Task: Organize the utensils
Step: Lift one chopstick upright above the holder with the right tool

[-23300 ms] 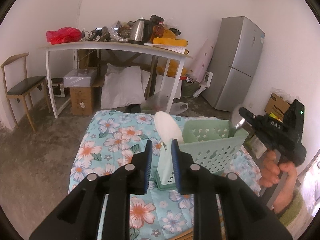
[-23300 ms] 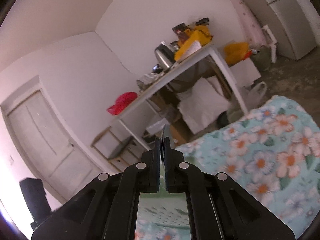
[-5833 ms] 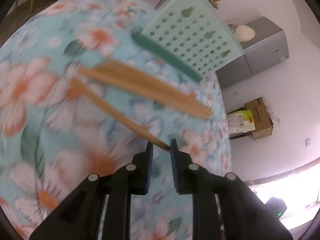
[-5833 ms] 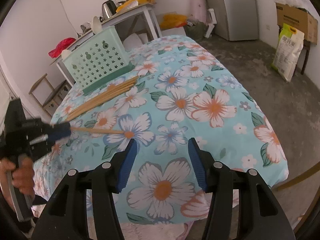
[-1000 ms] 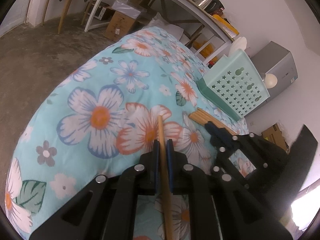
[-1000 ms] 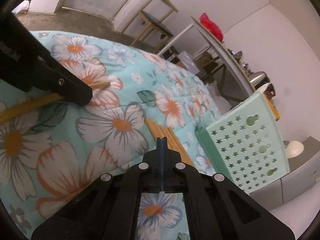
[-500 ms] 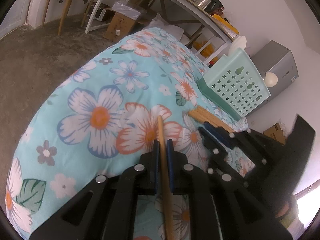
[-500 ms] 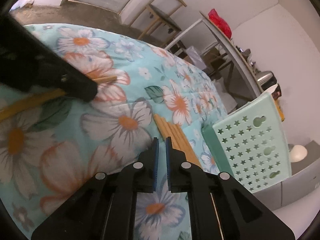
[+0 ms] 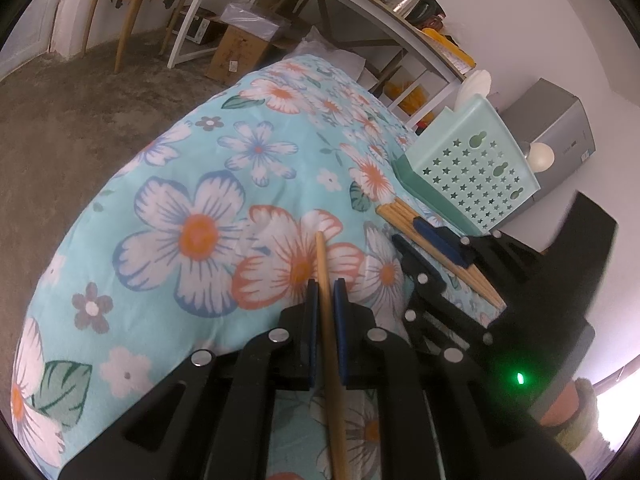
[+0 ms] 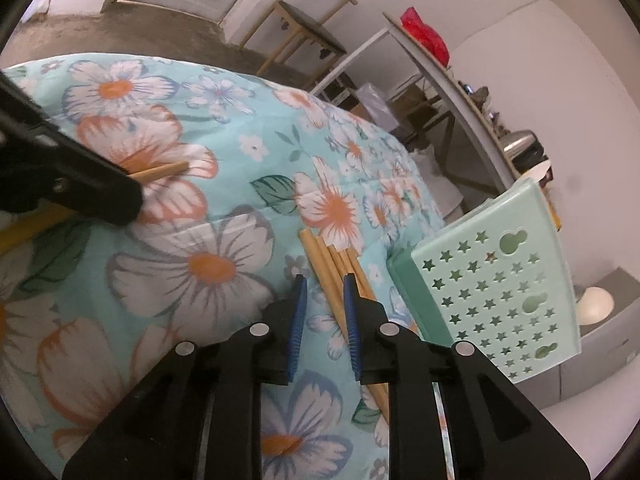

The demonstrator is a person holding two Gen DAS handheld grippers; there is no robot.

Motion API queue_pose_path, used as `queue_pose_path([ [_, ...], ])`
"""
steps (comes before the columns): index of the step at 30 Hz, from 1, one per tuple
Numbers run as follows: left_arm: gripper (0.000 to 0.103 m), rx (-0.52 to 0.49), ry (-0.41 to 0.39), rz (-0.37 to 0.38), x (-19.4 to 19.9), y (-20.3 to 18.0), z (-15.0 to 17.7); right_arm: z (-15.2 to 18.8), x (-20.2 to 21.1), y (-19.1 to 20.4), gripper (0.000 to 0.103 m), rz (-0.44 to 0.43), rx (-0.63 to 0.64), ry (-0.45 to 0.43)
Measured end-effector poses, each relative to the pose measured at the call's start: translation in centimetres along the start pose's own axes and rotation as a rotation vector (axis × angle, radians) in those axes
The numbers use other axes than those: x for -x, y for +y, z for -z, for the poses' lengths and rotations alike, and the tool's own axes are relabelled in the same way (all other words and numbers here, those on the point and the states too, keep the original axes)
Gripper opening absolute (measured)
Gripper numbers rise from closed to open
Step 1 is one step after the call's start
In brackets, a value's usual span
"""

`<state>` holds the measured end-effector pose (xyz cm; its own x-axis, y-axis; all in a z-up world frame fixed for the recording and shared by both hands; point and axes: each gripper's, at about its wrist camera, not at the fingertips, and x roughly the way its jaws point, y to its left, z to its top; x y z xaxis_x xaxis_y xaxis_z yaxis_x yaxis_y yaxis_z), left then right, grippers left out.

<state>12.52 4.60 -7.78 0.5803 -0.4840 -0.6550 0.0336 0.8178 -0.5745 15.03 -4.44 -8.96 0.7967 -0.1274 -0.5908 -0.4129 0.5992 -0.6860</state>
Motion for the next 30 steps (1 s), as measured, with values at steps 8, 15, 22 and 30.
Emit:
queue_pose_path([
  [8, 0.009, 0.003, 0.001, 0.003, -0.1, -0.1, -0.1, -0.1, 0.8, -1.6, 0.011, 0.007, -0.111, -0.044],
  [15, 0.009, 0.001, 0.007, 0.003, -0.2, -0.2, -0.2, 0.5, 8.3, -6.4, 0.009, 0.057, -0.376, -0.181],
  [22, 0.009, -0.010, 0.078, 0.020, -0.7, 0.0, -1.2, 4.7, 15.7, -13.3, 0.006, 0.075, -0.804, -0.303],
  [30, 0.006, 0.021, 0.046, 0.076, 0.0, -0.9, -2.5, 8.9, 19.1, -15.0, 0.004, 0.095, -1.008, -0.328],
])
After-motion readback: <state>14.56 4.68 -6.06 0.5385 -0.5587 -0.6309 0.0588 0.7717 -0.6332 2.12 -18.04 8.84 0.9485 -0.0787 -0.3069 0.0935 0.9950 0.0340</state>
